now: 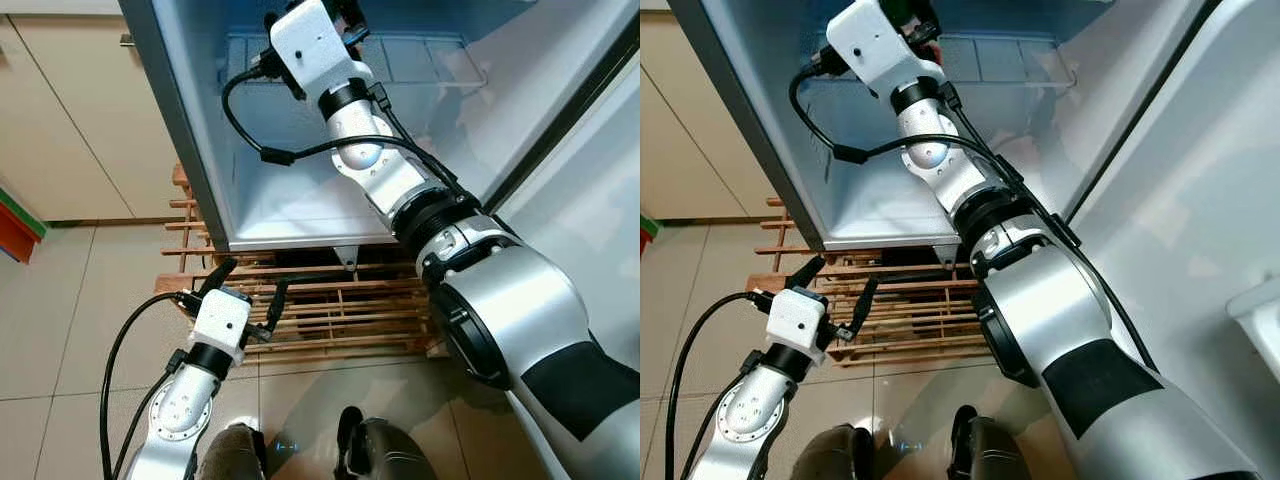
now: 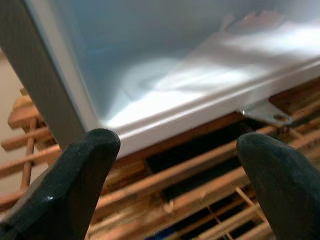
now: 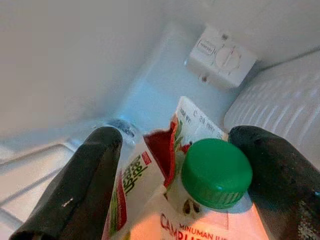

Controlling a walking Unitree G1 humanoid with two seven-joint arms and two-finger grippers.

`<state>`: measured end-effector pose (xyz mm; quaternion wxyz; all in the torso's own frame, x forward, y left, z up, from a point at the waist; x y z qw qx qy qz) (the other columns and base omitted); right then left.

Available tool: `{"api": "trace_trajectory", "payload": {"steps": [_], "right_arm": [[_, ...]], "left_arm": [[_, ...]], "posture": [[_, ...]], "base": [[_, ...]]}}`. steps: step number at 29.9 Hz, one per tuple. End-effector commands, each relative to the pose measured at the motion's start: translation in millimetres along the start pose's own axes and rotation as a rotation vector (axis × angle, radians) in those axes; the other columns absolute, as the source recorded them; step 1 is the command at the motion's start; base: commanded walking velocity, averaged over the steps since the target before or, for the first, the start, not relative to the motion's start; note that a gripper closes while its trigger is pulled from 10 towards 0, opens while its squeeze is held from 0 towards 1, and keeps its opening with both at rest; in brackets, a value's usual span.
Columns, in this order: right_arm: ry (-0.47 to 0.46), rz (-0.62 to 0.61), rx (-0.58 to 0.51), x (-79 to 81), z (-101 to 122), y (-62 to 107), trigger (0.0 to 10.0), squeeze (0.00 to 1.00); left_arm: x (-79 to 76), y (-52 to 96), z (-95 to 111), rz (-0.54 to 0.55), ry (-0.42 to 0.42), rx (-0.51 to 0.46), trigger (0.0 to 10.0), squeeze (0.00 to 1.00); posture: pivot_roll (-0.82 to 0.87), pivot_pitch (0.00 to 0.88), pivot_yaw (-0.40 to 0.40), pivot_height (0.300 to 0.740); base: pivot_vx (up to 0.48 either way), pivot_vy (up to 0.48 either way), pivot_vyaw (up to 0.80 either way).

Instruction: Restocking fridge

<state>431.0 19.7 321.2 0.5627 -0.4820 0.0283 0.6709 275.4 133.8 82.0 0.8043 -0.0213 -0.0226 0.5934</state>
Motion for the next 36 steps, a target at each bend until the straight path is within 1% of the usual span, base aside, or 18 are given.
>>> {"api": "trace_trajectory", "payload": {"steps": [1, 4, 6, 7, 11, 15, 16, 18, 21, 22, 23, 24, 25, 27, 31, 34, 35, 36], "right_arm": [[-0.019, -0.019, 0.023, -7.1, -2, -3.2, 10.0, 0.00], [-0.075, -0.053, 0.073, -15.8, -10, -4.6, 10.0, 0.00], [-0.070, -0.065, 0.106, -21.4, -17, -5.1, 10.0, 0.00], [-0.035, -0.065, 0.120, -24.9, -20, -5.6, 10.0, 0.00], [0.009, -0.079, 0.123, -30.1, -23, -5.7, 10.0, 0.00], [-0.009, -0.104, 0.129, -39.3, -26, -6.8, 10.0, 0.00], [-0.052, -0.116, 0.132, -41.4, -25, -7.2, 10.0, 0.00], [-0.096, -0.129, 0.115, -42.5, -22, -7.8, 10.0, 0.00], [-0.291, -0.127, 0.066, -38.8, -9, -10.1, 10.0, 0.00], [-0.291, -0.127, 0.066, -38.8, -9, -10.1, 10.0, 0.00], [-0.331, -0.129, 0.036, -38.9, -2, -11.3, 10.0, 0.00], [-0.331, -0.129, 0.036, -38.9, -2, -11.3, 10.0, 0.00], [-0.344, -0.134, -0.003, -40.7, 6, -12.8, 10.0, 0.00], [-0.315, -0.146, -0.064, -44.9, 17, -14.0, 10.0, 0.00], [-0.275, -0.149, -0.078, -45.6, 16, -12.4, 10.0, 0.00], [-0.345, -0.137, -0.055, -42.5, 10, -10.2, 10.0, 0.00], [-0.411, -0.128, -0.068, -38.1, 11, -8.5, 10.0, 0.00], [-0.411, -0.128, -0.068, -38.1, 11, -8.5, 10.0, 0.00]], "left_arm": [[-0.8, 3.0, -1, 0.004, -0.007, 0.011, 10.0, 0.00], [-0.5, 4.6, -1, 0.008, -0.008, 0.014, 10.0, 0.00], [-0.9, 5.9, -1, 0.010, -0.009, 0.015, 10.0, 0.00], [-1.1, 6.5, -1, 0.012, -0.009, 0.017, 10.0, 0.00], [-1.4, 7.5, -1, 0.015, -0.009, 0.020, 10.0, 0.00], [-2.3, 7.4, -3, 0.015, -0.009, 0.025, 10.0, 0.00], [-2.3, 6.8, -3, 0.016, -0.008, 0.026, 10.0, 0.00], [-2.1, 5.5, -4, 0.018, -0.008, 0.029, 10.0, 0.00], [-2.2, 2.0, -4, 0.016, -0.007, 0.026, 10.0, 0.00], [-2.2, 2.0, -4, 0.016, -0.007, 0.026, 10.0, 0.00], [-2.2, 0.6, -4, 0.015, -0.007, 0.026, 10.0, 0.00], [-2.2, 0.6, -4, 0.015, -0.007, 0.026, 10.0, 0.00], [-2.4, -0.9, -5, 0.014, -0.008, 0.026, 10.0, 0.00], [-3.3, -2.8, -6, 0.011, -0.009, 0.025, 10.0, 0.00], [-3.9, -4.7, -6, 0.011, -0.011, 0.020, 10.0, 0.00], [-3.0, -6.7, -4, 0.017, -0.012, 0.012, 10.0, 0.00], [-2.6, -7.7, -4, 0.020, -0.012, 0.010, 10.0, 0.00], [-2.6, -7.7, -4, 0.020, -0.012, 0.010, 10.0, 0.00]], "posture": [[0.35, 0.262, -0.083, 0.740], [0.35, 0.265, -0.084, 0.740], [0.36, 0.269, -0.087, 0.740], [0.36, 0.269, -0.088, 0.740], [0.36, 0.271, -0.088, 0.740], [0.36, 0.267, -0.090, 0.740], [0.35, 0.257, -0.091, 0.740], [0.34, 0.253, -0.089, 0.740], [0.32, 0.239, -0.086, 0.740], [0.32, 0.239, -0.086, 0.740], [0.31, 0.234, -0.084, 0.740], [0.31, 0.234, -0.084, 0.740], [0.30, 0.224, -0.083, 0.740], [0.30, 0.215, -0.084, 0.740], [0.30, 0.209, -0.089, 0.740], [0.29, 0.205, -0.091, 0.740], [0.29, 0.207, -0.089, 0.740], [0.29, 0.207, -0.089, 0.740]], "base": [[0.000, 0.000, 0.00], [0.000, 0.000, 0.00], [0.000, 0.000, 0.00], [0.000, 0.000, 0.00], [0.000, 0.000, 0.00], [0.000, 0.000, 0.00], [0.000, 0.000, 0.00], [0.000, 0.000, 0.00], [0.000, 0.000, 0.00], [0.000, 0.000, 0.00], [0.000, 0.000, 0.00], [0.000, 0.000, 0.00], [0.000, 0.000, 0.00], [0.000, 0.000, 0.00], [0.000, 0.000, 0.00], [0.000, 0.000, 0.00], [0.000, 0.000, 0.00], [0.000, 0.000, 0.00]]}}
Point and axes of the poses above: a point about 5 cm out from each wrist's last joint towards the gripper, its own y axis pointing back from the gripper into the wrist, its own z axis along the axis of the wrist's last joint, x = y × z, the point moved 5 cm from there along -y, pointing out of the wrist towards the gripper, and after that the axes turned 15 degrees about y, right-handed, at the moved point
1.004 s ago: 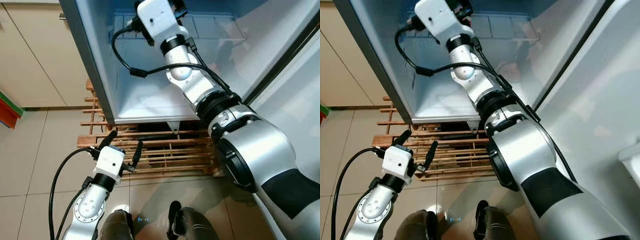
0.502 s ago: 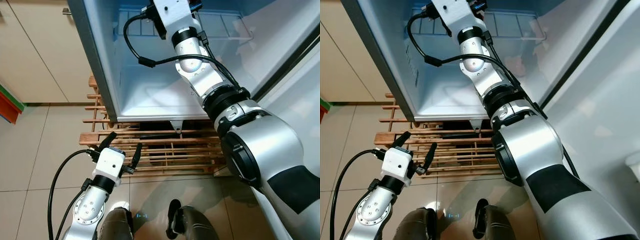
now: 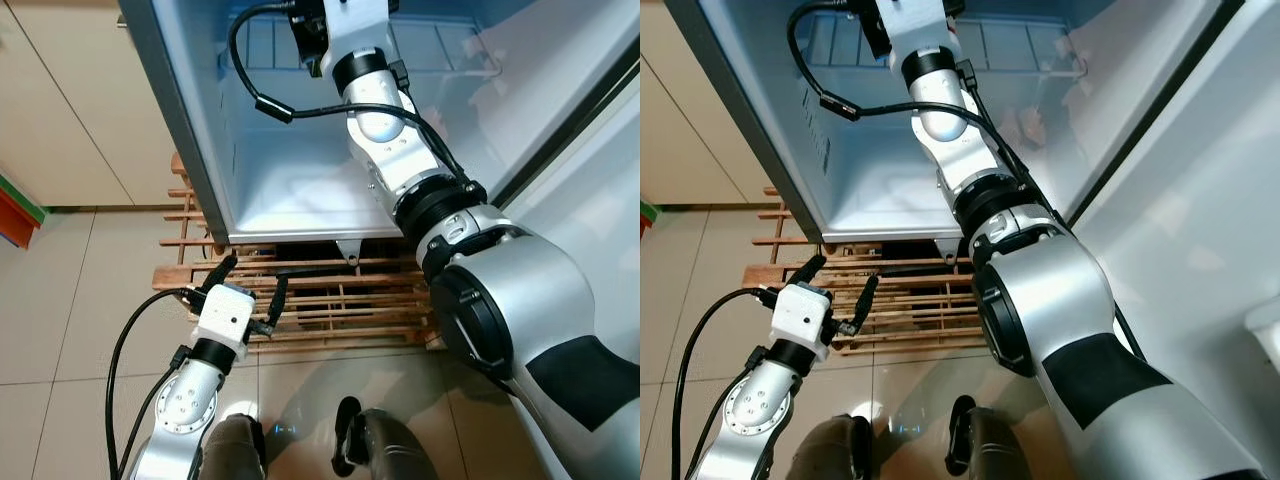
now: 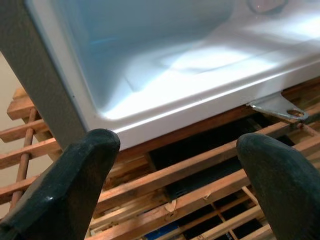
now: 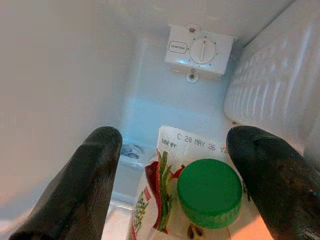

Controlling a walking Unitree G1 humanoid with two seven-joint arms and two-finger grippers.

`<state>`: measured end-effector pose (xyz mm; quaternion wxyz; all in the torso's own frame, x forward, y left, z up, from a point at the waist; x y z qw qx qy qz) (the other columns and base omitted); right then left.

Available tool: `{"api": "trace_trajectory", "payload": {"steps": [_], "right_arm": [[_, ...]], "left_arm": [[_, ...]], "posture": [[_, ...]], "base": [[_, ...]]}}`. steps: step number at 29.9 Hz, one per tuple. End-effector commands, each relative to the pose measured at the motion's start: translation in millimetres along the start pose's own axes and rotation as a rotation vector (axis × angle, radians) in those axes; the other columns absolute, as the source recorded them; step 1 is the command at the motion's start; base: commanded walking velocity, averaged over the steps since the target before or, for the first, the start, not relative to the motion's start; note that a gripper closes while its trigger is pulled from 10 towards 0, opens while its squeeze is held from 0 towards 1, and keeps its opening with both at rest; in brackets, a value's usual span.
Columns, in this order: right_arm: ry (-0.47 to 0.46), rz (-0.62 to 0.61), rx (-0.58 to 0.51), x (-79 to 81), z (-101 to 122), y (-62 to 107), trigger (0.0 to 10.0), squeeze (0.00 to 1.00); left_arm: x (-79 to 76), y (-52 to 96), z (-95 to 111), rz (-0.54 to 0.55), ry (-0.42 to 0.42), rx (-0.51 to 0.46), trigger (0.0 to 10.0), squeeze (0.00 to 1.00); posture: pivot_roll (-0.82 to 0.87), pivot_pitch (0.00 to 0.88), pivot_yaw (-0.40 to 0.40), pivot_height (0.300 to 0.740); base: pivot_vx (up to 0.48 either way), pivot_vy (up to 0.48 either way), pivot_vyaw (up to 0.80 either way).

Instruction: Restocking fridge

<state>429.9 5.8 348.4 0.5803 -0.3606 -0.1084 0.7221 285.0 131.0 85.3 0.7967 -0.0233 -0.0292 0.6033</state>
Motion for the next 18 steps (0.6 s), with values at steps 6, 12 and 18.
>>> {"api": "trace_trajectory", "payload": {"steps": [6, 12, 18], "right_arm": [[-0.131, -0.012, -0.085, 6.0, 11, 5.6, 10.0, 0.00], [-0.235, 0.031, -0.055, 24.9, -4, 21.7, 10.0, 0.00], [-0.287, 0.005, -0.063, 27.2, -12, 36.4, 10.0, 0.00]], "left_arm": [[-2.2, 0.9, -7, -0.003, -0.004, 0.019, 10.0, 0.00], [-3.3, -2.4, -9, -0.005, 0.000, 0.019, 10.0, 0.00], [-4.5, -6.5, -8, -0.004, 0.005, 0.011, 10.0, 0.00]], "posture": [[0.28, 0.206, -0.085, 0.740], [0.24, 0.201, -0.082, 0.740], [0.22, 0.195, -0.087, 0.740]], "base": [[0.000, 0.000, 0.00], [0.000, 0.000, 0.00], [0.000, 0.000, 0.00]]}}
Point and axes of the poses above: a point about 5 cm out from each wrist's last joint towards the gripper, its own y axis pointing back from the gripper into the wrist, its own z axis along the axis of the wrist's last joint, x = y × z, the point moved 5 cm from there along -y, pointing out of the wrist towards the gripper, and after that the axes turned 15 degrees about y, right-handed, at the moved point
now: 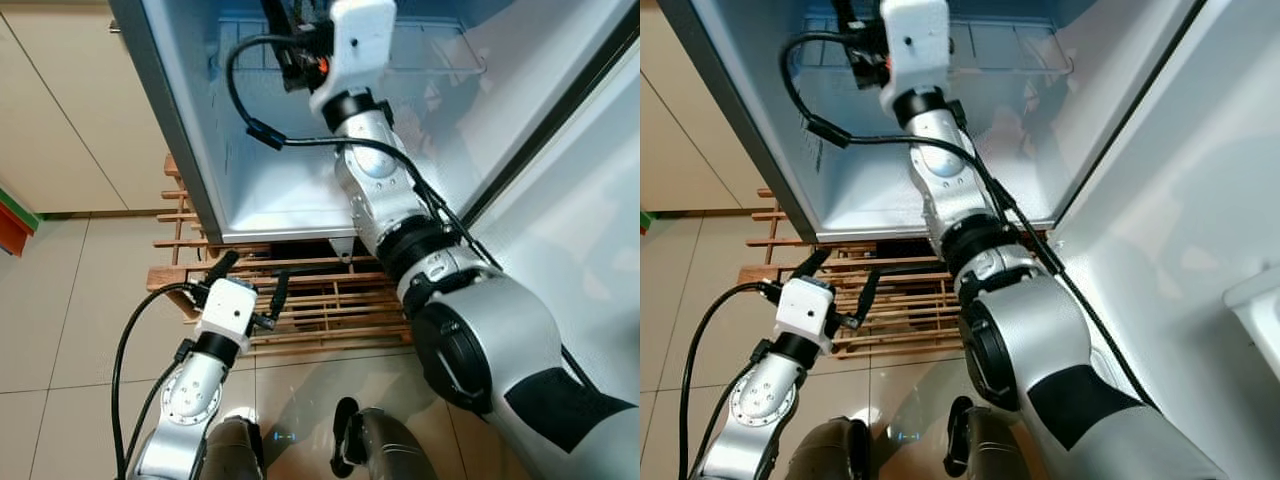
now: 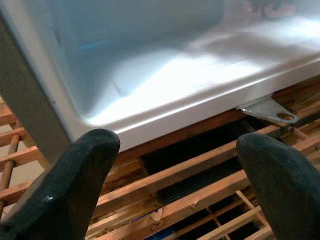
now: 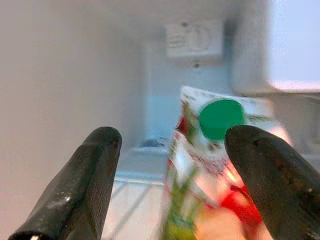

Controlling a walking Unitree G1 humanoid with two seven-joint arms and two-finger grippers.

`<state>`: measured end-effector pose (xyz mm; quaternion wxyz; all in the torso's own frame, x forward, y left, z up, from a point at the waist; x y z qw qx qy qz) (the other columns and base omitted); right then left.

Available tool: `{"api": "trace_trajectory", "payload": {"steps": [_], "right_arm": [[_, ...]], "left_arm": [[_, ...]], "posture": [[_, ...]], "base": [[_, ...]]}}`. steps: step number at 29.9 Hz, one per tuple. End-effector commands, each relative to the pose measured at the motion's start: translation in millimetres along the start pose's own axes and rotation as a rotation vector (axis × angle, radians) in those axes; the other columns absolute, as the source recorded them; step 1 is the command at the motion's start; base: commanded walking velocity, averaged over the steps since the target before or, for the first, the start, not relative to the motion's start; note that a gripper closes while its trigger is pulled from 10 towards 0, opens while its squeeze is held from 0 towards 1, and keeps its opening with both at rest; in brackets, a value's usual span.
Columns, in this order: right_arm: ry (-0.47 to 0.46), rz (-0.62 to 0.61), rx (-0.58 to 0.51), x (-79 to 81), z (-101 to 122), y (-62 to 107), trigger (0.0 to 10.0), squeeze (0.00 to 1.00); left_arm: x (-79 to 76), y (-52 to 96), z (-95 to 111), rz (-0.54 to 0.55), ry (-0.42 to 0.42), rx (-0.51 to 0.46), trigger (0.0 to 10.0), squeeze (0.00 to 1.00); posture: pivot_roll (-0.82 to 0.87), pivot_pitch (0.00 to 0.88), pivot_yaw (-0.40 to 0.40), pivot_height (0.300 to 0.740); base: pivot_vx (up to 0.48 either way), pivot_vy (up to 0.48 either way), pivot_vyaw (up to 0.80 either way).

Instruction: Restocking fridge

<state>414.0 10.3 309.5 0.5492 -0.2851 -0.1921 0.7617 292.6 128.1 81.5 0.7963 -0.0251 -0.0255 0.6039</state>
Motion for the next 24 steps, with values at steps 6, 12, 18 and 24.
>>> {"api": "trace_trajectory", "payload": {"steps": [6, 12, 18, 24], "right_arm": [[-0.026, -0.022, 0.004, 3.7, -10, 20.7, 10.0, 0.00], [-0.037, -0.030, 0.042, -0.2, -18, 24.9, 10.0, 0.00], [-0.103, -0.028, 0.061, 11.6, -14, 24.7, 10.0, 0.00], [-0.105, -0.018, 0.109, 18.9, -21, 24.0, 10.0, 0.00]], "left_arm": [[-4.3, -3.5, -2, -0.004, 0.004, -0.006, 10.0, 0.00], [-4.2, -4.1, -2, -0.003, 0.003, -0.009, 10.0, 0.00], [-1.9, -2.4, -2, 0.008, 0.000, -0.012, 10.0, 0.00], [-1.0, 0.0, -3, 0.013, 0.001, -0.009, 10.0, 0.00]], "posture": [[0.21, 0.190, -0.087, 0.740], [0.21, 0.188, -0.090, 0.740], [0.22, 0.198, -0.098, 0.740], [0.22, 0.205, -0.097, 0.740]], "base": [[0.000, 0.000, 0.00], [0.000, 0.000, 0.00], [0.000, 0.000, 0.00], [0.000, 0.000, 0.00]]}}
Point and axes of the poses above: a point about 5 cm out from each wrist's last joint towards the gripper, its own y axis pointing back from the gripper into the wrist, its own z axis along the axis of the wrist's last joint, x = y × z, the point moved 5 cm from there along -y, pointing out of the wrist towards the gripper, and after that the axes turned 15 degrees about y, right-handed, at the moved point
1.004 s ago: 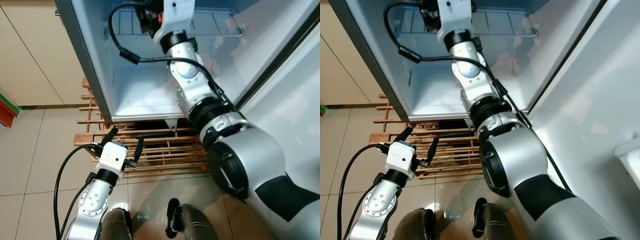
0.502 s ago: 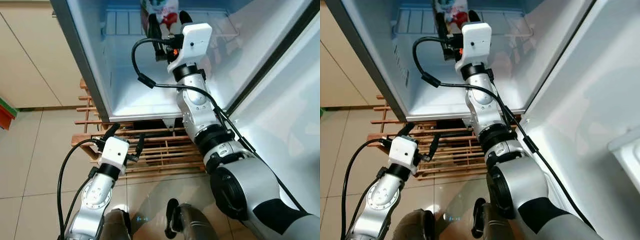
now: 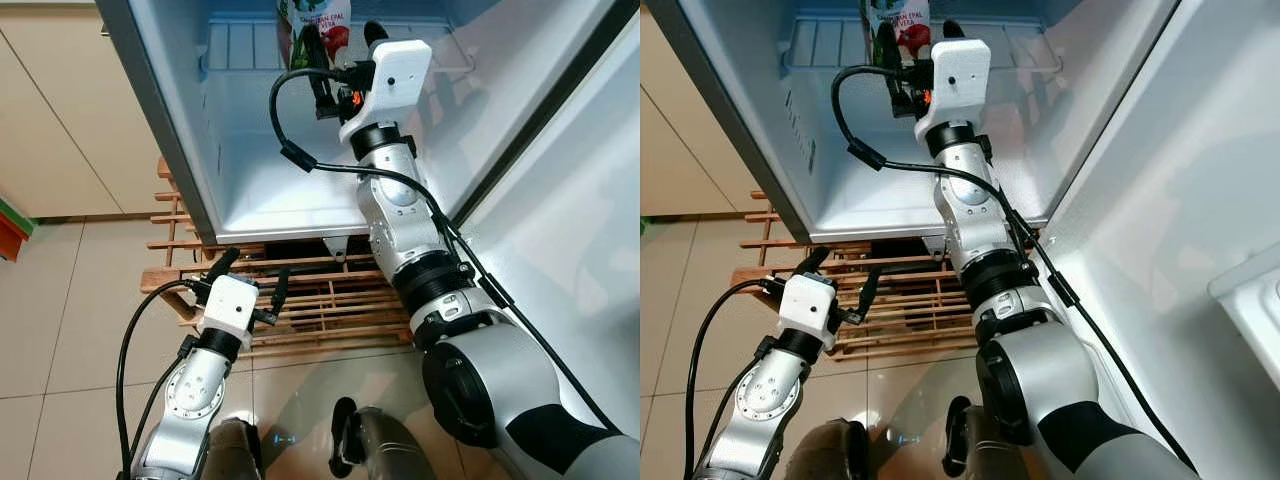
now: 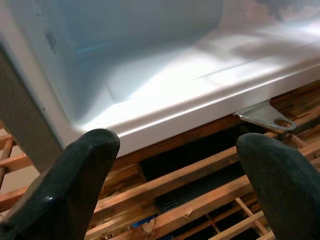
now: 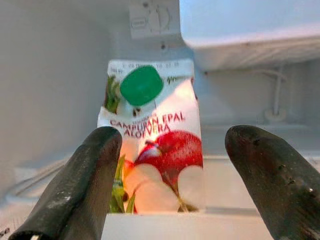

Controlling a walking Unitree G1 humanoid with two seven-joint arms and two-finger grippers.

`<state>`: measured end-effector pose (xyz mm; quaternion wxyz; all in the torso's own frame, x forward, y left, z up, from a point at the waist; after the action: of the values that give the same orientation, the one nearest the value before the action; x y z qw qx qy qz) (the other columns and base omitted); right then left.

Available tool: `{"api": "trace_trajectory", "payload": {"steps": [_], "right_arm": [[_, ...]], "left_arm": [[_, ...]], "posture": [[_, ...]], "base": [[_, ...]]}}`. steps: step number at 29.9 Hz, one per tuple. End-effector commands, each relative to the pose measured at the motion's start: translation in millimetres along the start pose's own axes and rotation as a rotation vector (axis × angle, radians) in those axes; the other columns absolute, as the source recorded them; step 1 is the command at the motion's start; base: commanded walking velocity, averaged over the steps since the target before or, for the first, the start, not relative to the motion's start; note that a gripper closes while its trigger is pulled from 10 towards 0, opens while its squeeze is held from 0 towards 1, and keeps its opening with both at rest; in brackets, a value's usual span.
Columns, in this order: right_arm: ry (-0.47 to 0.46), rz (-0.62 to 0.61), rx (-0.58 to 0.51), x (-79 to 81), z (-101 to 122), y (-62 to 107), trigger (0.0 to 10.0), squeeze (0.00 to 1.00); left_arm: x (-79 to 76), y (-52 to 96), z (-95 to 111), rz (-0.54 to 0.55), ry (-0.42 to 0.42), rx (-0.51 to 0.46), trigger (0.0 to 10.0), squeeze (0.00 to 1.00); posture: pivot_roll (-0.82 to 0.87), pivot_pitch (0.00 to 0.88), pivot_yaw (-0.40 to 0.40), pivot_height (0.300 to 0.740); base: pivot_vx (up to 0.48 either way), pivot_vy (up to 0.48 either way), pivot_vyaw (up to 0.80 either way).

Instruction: Restocking fridge

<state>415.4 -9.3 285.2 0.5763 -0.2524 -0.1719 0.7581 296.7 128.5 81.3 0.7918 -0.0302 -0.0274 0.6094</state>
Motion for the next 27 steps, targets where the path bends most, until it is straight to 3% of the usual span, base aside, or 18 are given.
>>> {"api": "trace_trajectory", "payload": {"steps": [1, 7, 11, 20, 27], "right_arm": [[-0.087, 0.037, 0.052, 33.2, -4, 3.5, 10.0, 0.00], [-0.059, 0.063, 0.102, 36.9, -10, -1.9, 10.0, 0.00], [0.009, 0.086, 0.169, 37.9, -23, -1.7, 10.0, 0.00], [0.041, 0.096, 0.118, 36.2, -3, -18.3, 10.0, 0.00], [0.080, 0.100, 0.126, 32.9, 0, -24.7, 10.0, 0.00]], "left_arm": [[-3.2, 4.4, -3, -0.003, -0.001, 0.002, 10.0, 0.00], [-3.5, 4.8, -3, 0.001, -0.001, 0.004, 10.0, 0.00], [-3.2, 4.7, -3, 0.005, -0.003, 0.003, 10.0, 0.00], [1.0, 5.6, -3, 0.023, -0.007, -0.001, 10.0, 0.00], [1.5, 6.8, -4, 0.024, -0.008, 0.003, 10.0, 0.00]], "posture": [[0.22, 0.207, -0.099, 0.740], [0.23, 0.215, -0.107, 0.740], [0.24, 0.217, -0.112, 0.740], [0.26, 0.203, -0.121, 0.740], [0.27, 0.197, -0.126, 0.740]], "base": [[0.000, 0.000, 0.00], [0.000, 0.000, 0.00], [0.000, 0.000, 0.00], [0.000, 0.000, 0.00], [0.000, 0.000, 0.00]]}}
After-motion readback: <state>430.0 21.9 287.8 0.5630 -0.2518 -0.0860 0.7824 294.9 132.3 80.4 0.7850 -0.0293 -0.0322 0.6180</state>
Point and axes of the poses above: a point about 5 cm out from each wrist's last joint towards the gripper, its own y axis pointing back from the gripper into the wrist, its own z axis along the axis of the wrist's last joint, x = y × z, the point moved 5 cm from there along -y, pointing out of the wrist towards the gripper, and after that the axes turned 15 degrees about y, right-handed, at the moved point
